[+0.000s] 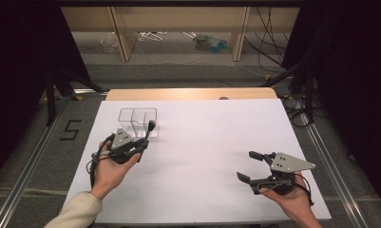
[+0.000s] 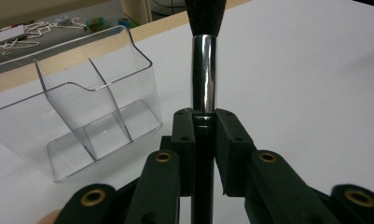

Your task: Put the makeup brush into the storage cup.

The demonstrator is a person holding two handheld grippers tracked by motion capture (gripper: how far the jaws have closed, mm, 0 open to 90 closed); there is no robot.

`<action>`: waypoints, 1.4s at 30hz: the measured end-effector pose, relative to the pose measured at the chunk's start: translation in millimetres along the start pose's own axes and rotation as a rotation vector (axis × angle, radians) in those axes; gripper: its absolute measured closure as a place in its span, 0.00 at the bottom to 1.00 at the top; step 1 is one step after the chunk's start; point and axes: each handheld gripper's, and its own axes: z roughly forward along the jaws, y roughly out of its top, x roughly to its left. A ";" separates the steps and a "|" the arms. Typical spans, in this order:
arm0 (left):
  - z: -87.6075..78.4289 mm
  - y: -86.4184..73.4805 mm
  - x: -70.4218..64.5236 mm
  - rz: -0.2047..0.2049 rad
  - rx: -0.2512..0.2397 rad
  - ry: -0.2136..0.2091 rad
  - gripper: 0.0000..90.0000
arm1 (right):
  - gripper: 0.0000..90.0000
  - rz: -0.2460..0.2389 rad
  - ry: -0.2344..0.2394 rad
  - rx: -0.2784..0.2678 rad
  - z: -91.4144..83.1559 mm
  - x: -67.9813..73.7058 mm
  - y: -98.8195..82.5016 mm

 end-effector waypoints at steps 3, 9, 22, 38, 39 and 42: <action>-0.1 0.3 0.7 0.000 -0.008 0.004 0.87 | 0.20 0.002 -0.001 0.003 -0.3 -0.1 0.0; -0.6 1.3 1.9 -0.017 -0.021 0.015 0.87 | 0.20 0.003 -0.001 0.003 -0.2 -0.1 -0.1; -1.4 2.8 3.6 -0.047 -0.048 0.037 0.87 | 0.20 0.007 -0.003 0.007 -0.5 -0.1 -0.1; -0.9 7.0 4.5 -0.060 -0.074 0.055 0.87 | 0.20 0.004 -0.012 -0.010 0.1 -0.3 -0.6; -0.9 7.0 4.5 -0.060 -0.074 0.055 0.87 | 0.20 0.006 -0.012 -0.009 0.1 -0.3 -0.6; -0.3 7.8 4.9 -0.072 -0.083 0.059 0.87 | 0.20 0.002 -0.009 -0.009 0.0 -0.5 -0.5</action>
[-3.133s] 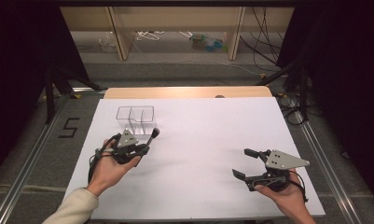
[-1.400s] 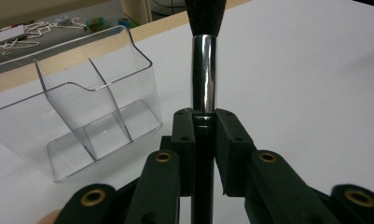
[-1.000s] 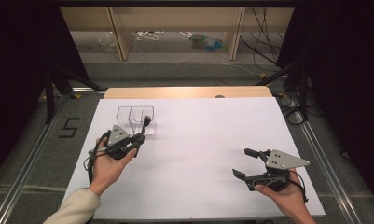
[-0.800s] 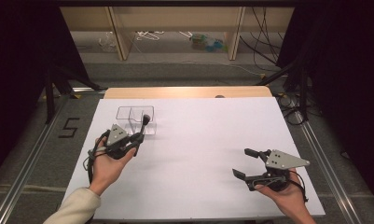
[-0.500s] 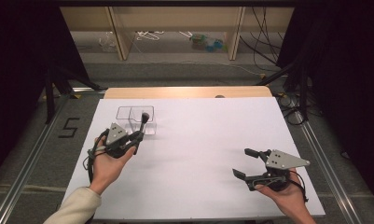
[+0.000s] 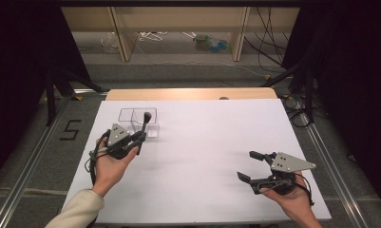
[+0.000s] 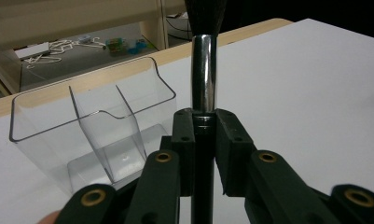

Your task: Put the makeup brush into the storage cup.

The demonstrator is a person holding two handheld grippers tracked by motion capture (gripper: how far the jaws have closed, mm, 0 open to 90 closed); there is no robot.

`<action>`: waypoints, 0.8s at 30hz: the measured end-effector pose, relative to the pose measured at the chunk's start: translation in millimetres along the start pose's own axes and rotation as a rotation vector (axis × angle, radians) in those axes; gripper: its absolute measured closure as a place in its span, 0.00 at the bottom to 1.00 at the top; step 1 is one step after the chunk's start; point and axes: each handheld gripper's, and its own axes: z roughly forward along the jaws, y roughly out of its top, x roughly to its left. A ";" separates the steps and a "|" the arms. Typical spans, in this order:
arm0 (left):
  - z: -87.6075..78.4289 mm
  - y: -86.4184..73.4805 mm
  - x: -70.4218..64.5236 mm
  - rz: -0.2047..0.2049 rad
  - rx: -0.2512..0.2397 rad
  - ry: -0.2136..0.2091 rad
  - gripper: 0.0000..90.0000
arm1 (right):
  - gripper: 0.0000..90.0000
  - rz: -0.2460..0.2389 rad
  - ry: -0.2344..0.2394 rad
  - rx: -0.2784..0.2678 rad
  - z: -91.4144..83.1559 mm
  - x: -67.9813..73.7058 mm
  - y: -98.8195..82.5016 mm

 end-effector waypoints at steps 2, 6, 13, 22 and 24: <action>0.2 0.8 1.0 0.010 -0.002 0.002 0.87 | 0.20 0.004 -0.004 0.001 0.2 0.2 -0.1; 1.0 1.6 1.2 -0.001 -0.001 0.006 0.87 | 0.20 -0.002 -0.003 0.001 -0.1 -0.1 0.1; 3.3 5.3 0.3 -0.007 -0.016 0.009 0.87 | 0.20 0.000 -0.005 0.000 -0.6 -0.1 0.2; 5.1 7.8 0.9 -0.005 -0.024 0.014 0.87 | 0.20 0.001 -0.002 0.001 -0.5 -0.3 0.1; 5.2 8.5 1.7 -0.005 -0.027 0.017 0.87 | 0.20 0.002 -0.008 -0.002 -0.3 0.0 -0.1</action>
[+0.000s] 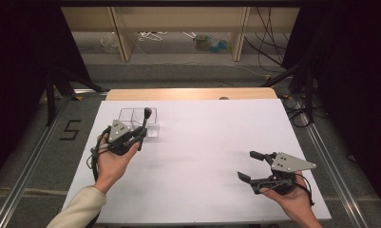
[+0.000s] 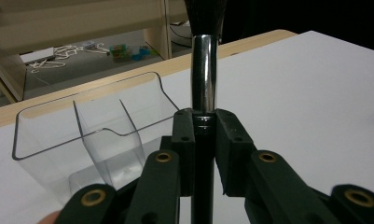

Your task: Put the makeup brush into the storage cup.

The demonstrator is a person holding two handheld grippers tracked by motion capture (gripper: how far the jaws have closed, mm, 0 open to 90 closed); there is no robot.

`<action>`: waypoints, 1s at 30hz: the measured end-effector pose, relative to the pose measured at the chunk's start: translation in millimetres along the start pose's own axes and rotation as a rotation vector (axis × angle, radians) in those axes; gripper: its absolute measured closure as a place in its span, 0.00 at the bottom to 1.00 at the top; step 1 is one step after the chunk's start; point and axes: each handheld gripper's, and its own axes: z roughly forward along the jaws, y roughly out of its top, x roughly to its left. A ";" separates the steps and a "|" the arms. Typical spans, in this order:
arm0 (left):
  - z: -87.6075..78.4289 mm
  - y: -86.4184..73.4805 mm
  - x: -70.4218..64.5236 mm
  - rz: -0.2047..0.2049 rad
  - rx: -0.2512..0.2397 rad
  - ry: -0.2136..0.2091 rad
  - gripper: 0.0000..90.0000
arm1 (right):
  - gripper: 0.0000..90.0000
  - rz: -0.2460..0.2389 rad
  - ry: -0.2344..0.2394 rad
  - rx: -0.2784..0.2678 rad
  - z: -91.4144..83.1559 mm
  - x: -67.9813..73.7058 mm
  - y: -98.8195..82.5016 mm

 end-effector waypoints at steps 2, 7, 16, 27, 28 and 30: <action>0.6 0.7 -0.1 -0.010 -0.003 0.002 0.87 | 0.20 0.000 0.007 0.005 -0.1 -0.2 0.1; 1.7 2.1 1.2 -0.004 -0.002 0.005 0.87 | 0.20 0.000 0.005 0.004 -0.1 -0.4 0.1; 3.8 3.8 1.7 -0.015 -0.009 0.012 0.87 | 0.20 0.002 0.000 0.002 0.2 -0.1 -0.1; 5.1 6.1 2.7 -0.013 -0.012 0.016 0.87 | 0.20 0.000 0.005 0.013 -0.7 -0.5 0.1; 5.4 6.2 2.7 -0.015 -0.013 0.016 0.87 | 0.20 -0.001 0.000 0.031 -2.1 -0.5 0.6; 6.1 6.5 2.5 -0.016 -0.013 0.017 0.87 | 0.20 0.001 0.001 0.034 -2.1 -0.4 0.6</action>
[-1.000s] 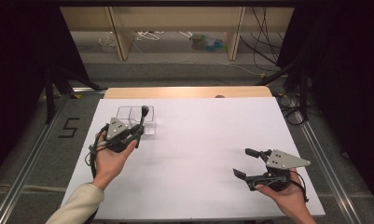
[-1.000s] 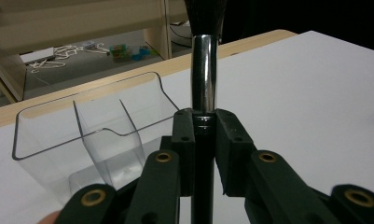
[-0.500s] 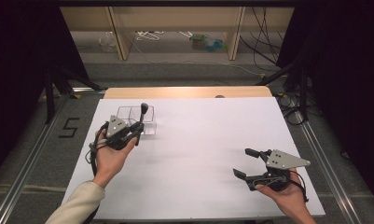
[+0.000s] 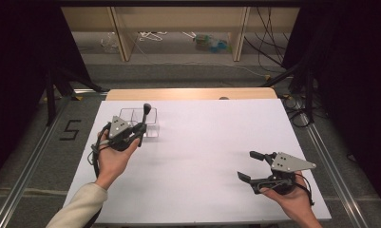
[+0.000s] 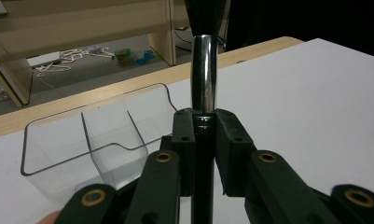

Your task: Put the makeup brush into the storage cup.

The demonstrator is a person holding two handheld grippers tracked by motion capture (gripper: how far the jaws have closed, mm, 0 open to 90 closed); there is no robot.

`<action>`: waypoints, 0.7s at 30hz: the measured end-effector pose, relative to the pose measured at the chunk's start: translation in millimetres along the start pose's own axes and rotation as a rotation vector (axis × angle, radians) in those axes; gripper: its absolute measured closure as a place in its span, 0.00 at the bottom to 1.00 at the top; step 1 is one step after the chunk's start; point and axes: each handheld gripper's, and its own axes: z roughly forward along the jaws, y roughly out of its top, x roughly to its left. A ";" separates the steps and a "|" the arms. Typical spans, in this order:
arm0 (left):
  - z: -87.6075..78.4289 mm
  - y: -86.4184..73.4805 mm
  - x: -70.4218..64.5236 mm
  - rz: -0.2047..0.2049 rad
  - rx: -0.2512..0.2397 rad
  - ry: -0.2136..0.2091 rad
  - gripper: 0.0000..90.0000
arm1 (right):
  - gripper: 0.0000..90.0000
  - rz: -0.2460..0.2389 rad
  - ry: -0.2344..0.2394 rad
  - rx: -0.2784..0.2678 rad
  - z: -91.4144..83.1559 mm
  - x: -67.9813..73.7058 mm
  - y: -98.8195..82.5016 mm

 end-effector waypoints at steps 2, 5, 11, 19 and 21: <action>0.6 0.7 0.3 0.007 -0.002 0.001 0.87 | 0.20 -0.003 -0.002 -0.003 0.1 -0.1 0.0; 1.3 1.9 -0.1 0.011 -0.001 0.000 0.87 | 0.20 0.002 0.002 -0.001 -0.1 0.0 0.0; 3.9 3.6 -1.5 0.003 -0.006 0.000 0.87 | 0.20 0.002 0.002 -0.001 -0.1 0.0 -0.1; 4.3 5.0 0.0 0.014 -0.007 0.003 0.87 | 0.20 0.002 0.000 0.000 0.0 -0.1 -0.2; 4.7 5.1 -0.3 0.006 -0.007 0.003 0.87 | 0.20 0.003 0.000 0.000 0.0 -0.1 -0.1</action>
